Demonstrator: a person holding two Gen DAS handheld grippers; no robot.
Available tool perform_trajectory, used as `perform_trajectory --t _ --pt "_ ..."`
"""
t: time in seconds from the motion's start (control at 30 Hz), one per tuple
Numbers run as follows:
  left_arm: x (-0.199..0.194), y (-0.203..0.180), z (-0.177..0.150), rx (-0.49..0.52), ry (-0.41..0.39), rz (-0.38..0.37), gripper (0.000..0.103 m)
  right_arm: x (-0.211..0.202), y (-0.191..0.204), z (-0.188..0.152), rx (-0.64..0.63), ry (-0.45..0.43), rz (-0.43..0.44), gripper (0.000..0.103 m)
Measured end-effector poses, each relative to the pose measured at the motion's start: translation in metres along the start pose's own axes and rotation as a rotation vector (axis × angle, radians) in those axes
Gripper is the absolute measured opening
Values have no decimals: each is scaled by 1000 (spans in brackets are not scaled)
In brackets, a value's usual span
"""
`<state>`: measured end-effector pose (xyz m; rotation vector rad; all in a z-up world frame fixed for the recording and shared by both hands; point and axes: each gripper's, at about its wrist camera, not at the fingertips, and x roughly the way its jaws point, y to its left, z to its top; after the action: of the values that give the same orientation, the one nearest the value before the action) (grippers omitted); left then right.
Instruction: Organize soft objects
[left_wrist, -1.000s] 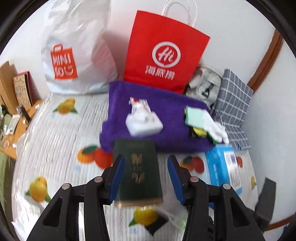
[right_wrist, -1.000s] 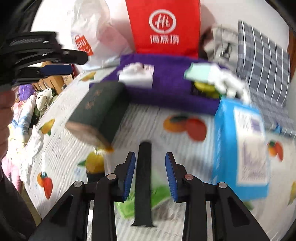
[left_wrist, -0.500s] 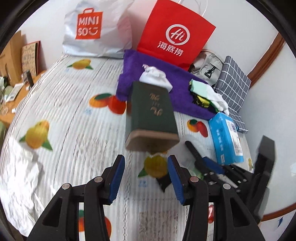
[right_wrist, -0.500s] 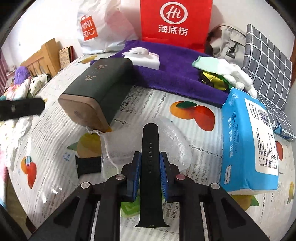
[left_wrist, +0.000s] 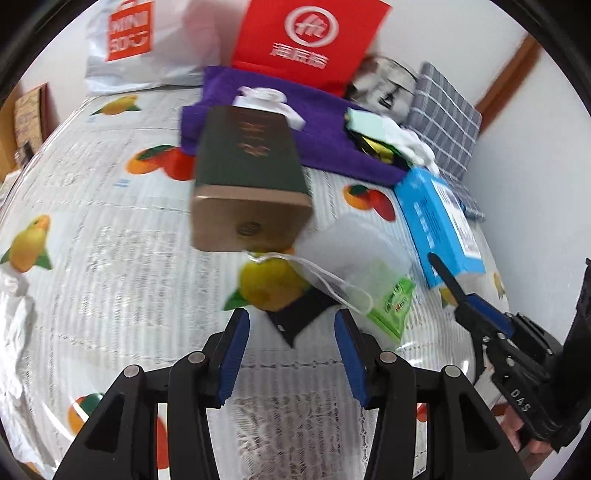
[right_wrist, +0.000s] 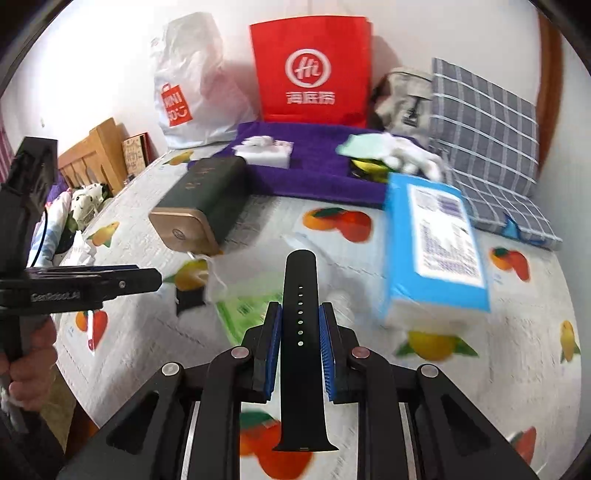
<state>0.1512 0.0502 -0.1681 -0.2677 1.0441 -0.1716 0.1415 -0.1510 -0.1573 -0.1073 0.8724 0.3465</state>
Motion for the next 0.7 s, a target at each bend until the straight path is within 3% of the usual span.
perform_trajectory --t 0.13,0.37,0.57,0.6,0.63,0.7 --pt "17 -10 -6 93 3 108 46 -5 -22 -19 13 3 -34 20" --pt "30 -24 -7 202 4 130 46 7 -59 -50 87 29 -26 20" --pt "47 -46 -6 330 -25 188 53 21 -77 -63 123 65 -3 24" --pt "48 -47 -4 326 -27 179 51 20 -78 -65 115 49 14 27" --pt "49 -48 -2 317 -30 175 40 19 -78 -65 109 43 23 27" --pt "47 -50 -3 327 -37 180 36 19 -77 -68 100 28 22 27"
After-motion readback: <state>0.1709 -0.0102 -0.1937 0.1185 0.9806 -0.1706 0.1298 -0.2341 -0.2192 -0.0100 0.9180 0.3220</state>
